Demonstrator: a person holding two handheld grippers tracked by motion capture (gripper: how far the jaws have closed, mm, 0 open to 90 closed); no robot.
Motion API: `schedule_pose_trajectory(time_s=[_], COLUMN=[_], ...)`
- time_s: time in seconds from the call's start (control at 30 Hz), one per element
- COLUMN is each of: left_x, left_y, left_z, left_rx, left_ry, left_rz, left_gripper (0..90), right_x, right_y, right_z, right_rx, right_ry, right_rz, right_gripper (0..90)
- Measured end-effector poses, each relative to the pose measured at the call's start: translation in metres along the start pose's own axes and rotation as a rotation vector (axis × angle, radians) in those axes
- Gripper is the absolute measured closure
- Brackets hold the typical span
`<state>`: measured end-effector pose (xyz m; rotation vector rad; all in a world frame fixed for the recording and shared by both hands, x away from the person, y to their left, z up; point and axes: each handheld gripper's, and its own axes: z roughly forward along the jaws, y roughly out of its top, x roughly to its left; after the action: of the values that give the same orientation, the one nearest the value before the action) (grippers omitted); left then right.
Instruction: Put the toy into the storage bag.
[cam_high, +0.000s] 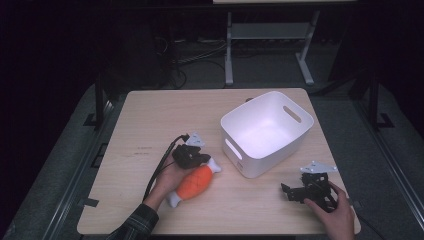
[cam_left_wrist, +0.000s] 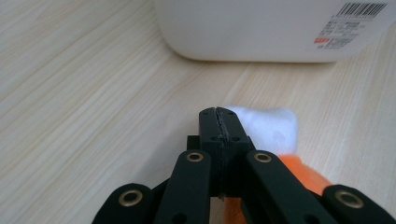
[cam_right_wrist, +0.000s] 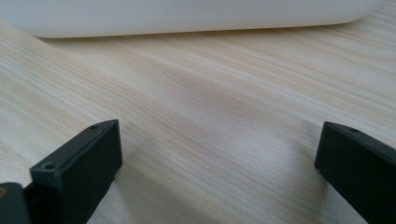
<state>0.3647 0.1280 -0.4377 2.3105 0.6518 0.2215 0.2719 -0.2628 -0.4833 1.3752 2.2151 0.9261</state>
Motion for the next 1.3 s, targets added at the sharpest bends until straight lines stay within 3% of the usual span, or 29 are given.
schedule_pose_trajectory(time_s=[0.17,0.37,0.5,0.7,0.8,0.87,1.03,1.3], left_x=[-0.003,0.003,0.005,0.007,0.005,0.003,-0.011,-0.031], left_y=[0.001,-0.001,-0.002,-0.001,-0.001,-0.001,-0.003,-0.013], left_z=[0.002,-0.012,-0.021,-0.041,-0.044,-0.046,-0.050,-0.060], left_rx=[0.010,0.013,0.041,0.027,0.035,0.057,0.108,0.137], left_ry=[-0.006,-0.021,-0.019,-0.033,-0.045,-0.056,-0.040,-0.013], left_rz=[0.007,-0.021,-0.024,-0.084,-0.097,-0.093,-0.053,0.022], left_gripper=[89.6,87.6,83.0,54.6,42.2,38.1,16.0,12.7], right_x=[0.000,0.000,0.000,0.000,0.000,0.000,0.000,0.000], right_y=[0.000,0.000,0.000,0.000,0.000,0.000,0.000,0.000], right_z=[0.000,0.000,0.000,0.000,0.000,0.000,0.000,0.000], right_rx=[0.000,0.000,0.000,0.000,0.000,0.000,0.000,0.000], right_ry=[0.000,0.000,0.000,0.001,0.001,0.001,0.000,0.000], right_rz=[0.000,0.000,0.000,0.000,0.000,0.000,0.000,0.000], right_gripper=[0.2,0.2,0.2,0.2,0.2,0.2,0.2,0.2])
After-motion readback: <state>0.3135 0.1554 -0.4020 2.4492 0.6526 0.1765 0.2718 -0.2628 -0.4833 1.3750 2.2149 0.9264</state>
